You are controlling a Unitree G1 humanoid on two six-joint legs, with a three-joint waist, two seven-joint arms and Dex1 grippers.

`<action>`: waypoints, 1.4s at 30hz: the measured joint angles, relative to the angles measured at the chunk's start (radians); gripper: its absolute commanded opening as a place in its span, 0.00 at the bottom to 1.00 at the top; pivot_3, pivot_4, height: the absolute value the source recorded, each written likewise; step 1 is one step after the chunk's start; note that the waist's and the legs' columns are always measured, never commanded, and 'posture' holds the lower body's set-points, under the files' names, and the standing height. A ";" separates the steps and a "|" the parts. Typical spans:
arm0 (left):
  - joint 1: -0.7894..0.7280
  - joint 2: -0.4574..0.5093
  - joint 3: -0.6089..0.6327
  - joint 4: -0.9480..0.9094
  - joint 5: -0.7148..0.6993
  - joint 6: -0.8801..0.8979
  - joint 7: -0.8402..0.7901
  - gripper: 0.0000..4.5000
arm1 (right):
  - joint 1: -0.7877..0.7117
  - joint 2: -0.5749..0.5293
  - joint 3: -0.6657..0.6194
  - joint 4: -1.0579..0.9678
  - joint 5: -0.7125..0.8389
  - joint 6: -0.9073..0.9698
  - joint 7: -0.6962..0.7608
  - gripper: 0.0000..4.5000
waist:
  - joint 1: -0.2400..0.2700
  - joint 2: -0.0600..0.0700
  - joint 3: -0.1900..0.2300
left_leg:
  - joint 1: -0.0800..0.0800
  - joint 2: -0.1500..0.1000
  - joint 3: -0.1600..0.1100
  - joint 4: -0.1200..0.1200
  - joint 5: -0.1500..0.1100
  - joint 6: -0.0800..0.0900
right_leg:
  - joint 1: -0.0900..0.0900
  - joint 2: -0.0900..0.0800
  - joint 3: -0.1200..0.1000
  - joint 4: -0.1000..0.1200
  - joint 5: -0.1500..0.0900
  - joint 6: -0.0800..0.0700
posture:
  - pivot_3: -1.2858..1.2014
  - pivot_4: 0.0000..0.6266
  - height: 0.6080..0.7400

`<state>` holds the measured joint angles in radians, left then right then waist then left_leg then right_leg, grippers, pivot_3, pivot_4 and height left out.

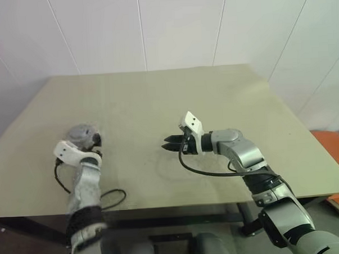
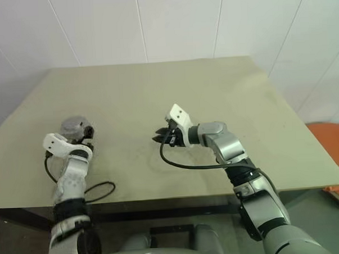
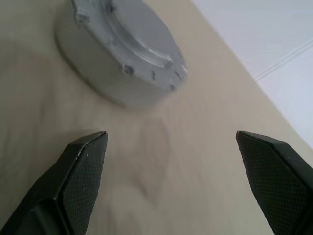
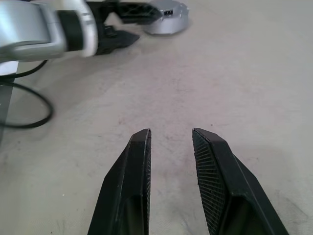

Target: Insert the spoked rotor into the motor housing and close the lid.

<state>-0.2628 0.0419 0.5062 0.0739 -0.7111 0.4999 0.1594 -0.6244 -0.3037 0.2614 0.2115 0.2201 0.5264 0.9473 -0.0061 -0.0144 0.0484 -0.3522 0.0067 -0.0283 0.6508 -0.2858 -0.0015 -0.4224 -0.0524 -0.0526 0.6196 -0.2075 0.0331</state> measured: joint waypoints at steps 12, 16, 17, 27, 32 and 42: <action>-0.106 0.275 -0.393 0.162 0.278 -0.319 -0.657 1.00 | 0.025 0.053 -0.150 0.056 -0.017 -0.100 -0.240 0.99 | -0.006 0.001 0.001 | -0.002 0.002 -0.001 -0.001 0.002 -0.003 | 0.000 0.007 0.001 -0.004 -0.002 -0.006 | 0.52 0.00 1.00; -0.228 0.247 -0.454 0.419 0.364 -0.554 -0.823 1.00 | 0.130 0.100 -0.159 0.087 -0.022 -0.186 -0.273 0.99 | -0.006 0.001 0.001 | -0.002 0.002 0.000 -0.003 0.002 -0.002 | -0.001 0.008 0.002 -0.005 0.000 -0.007 | 0.52 0.00 1.00; -0.245 0.242 -0.456 0.472 0.377 -0.576 -0.845 1.00 | 0.164 0.112 -0.144 0.098 -0.027 -0.201 -0.274 0.99 | -0.008 0.001 0.001 | -0.002 0.002 0.000 -0.003 0.002 -0.002 | -0.002 0.008 0.003 -0.005 0.002 -0.005 | 0.52 0.00 1.00; -0.287 0.234 -0.457 0.695 0.461 -0.731 -0.942 1.00 | 0.185 0.162 -0.165 0.146 -0.062 -0.341 -0.388 0.99 | -0.006 0.002 0.002 | -0.002 0.002 0.001 -0.001 0.002 -0.002 | -0.002 0.008 0.004 -0.003 0.000 -0.002 | 0.52 0.00 1.00; -0.292 0.212 -0.461 0.741 0.494 -0.765 -0.935 1.00 | 0.136 0.141 -0.224 0.206 -0.058 -0.363 -0.421 0.99 | -0.005 0.002 0.002 | -0.002 0.002 0.001 -0.001 0.002 -0.002 | -0.002 0.008 0.004 -0.004 0.001 0.000 | 0.52 0.00 1.00; -0.323 0.155 -0.472 0.788 0.525 -0.795 -0.931 1.00 | 0.112 0.070 -0.305 0.202 -0.049 -0.397 -0.448 0.99 | -0.005 0.002 0.002 | -0.002 0.002 0.001 -0.001 0.002 -0.001 | -0.002 0.008 0.004 -0.003 0.001 0.000 | 0.52 0.00 1.00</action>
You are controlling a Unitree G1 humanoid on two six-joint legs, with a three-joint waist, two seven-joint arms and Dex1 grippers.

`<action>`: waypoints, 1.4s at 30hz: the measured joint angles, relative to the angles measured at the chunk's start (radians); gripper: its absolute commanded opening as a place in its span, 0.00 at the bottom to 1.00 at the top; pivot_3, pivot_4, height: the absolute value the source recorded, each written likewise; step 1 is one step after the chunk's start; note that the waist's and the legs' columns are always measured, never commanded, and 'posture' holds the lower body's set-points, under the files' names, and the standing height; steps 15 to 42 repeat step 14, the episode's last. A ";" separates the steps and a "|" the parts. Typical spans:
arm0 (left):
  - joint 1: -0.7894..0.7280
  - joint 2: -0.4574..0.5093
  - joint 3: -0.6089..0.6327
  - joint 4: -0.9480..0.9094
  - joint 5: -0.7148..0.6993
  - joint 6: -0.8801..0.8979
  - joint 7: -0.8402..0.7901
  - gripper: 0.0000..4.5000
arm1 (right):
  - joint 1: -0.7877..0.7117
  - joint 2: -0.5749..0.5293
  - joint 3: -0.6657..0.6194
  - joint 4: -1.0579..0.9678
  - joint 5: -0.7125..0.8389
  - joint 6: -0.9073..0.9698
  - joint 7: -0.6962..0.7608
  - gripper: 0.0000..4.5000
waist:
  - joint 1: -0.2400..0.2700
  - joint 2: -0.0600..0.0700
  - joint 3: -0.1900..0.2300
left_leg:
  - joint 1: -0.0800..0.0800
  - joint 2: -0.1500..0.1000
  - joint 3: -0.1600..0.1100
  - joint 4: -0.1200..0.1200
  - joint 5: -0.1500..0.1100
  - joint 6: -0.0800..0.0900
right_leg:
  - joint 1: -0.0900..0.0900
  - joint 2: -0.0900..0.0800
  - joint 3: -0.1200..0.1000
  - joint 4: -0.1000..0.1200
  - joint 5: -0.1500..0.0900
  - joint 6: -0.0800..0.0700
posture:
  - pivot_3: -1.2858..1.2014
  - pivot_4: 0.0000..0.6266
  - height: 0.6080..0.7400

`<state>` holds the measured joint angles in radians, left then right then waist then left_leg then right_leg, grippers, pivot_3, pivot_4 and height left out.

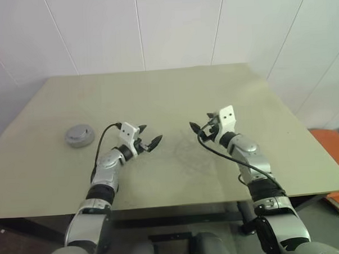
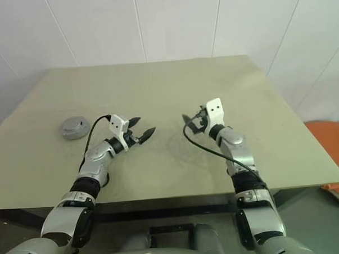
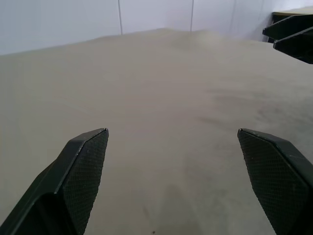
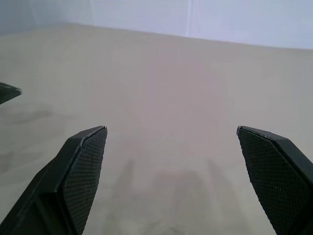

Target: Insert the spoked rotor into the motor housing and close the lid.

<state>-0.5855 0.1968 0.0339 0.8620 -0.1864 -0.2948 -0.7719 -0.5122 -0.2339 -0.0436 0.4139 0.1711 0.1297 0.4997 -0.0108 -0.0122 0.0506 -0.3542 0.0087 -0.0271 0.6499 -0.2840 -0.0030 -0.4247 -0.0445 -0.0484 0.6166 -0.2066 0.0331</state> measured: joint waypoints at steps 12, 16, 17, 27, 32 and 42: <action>-0.048 -0.052 -0.006 0.022 0.004 -0.008 -0.012 1.00 | 0.089 -0.042 -0.002 -0.145 0.001 0.072 0.016 0.99 | -0.001 0.000 0.000 | 0.000 0.000 0.000 0.000 0.000 0.000 | 0.000 0.000 0.000 0.000 0.000 0.000 | 0.52 0.00 1.00; -0.048 -0.063 -0.006 0.033 0.004 -0.016 -0.007 1.00 | 0.089 -0.061 0.002 -0.149 -0.003 0.073 0.019 0.99 | 0.000 0.000 0.000 | 0.000 0.000 0.000 0.000 0.000 0.000 | 0.000 0.000 0.000 0.000 0.000 0.000 | 0.52 0.00 1.00; -0.048 -0.063 -0.006 0.033 0.004 -0.016 -0.007 1.00 | 0.089 -0.061 0.002 -0.149 -0.003 0.073 0.019 0.99 | 0.000 0.000 0.000 | 0.000 0.000 0.000 0.000 0.000 0.000 | 0.000 0.000 0.000 0.000 0.000 0.000 | 0.52 0.00 1.00; -0.048 -0.063 -0.006 0.033 0.004 -0.016 -0.007 1.00 | 0.089 -0.061 0.002 -0.149 -0.003 0.073 0.019 0.99 | 0.000 0.000 0.000 | 0.000 0.000 0.000 0.000 0.000 0.000 | 0.000 0.000 0.000 0.000 0.000 0.000 | 0.52 0.00 1.00; -0.048 -0.063 -0.006 0.033 0.004 -0.016 -0.007 1.00 | 0.089 -0.061 0.002 -0.149 -0.003 0.073 0.019 0.99 | 0.000 0.000 0.000 | 0.000 0.000 0.000 0.000 0.000 0.000 | 0.000 0.000 0.000 0.000 0.000 0.000 | 0.52 0.00 1.00; -0.048 -0.063 -0.006 0.033 0.004 -0.016 -0.007 1.00 | 0.089 -0.061 0.002 -0.149 -0.003 0.073 0.019 0.99 | 0.000 0.000 0.000 | 0.000 0.000 0.000 0.000 0.000 0.000 | 0.000 0.000 0.000 0.000 0.000 0.000 | 0.52 0.00 1.00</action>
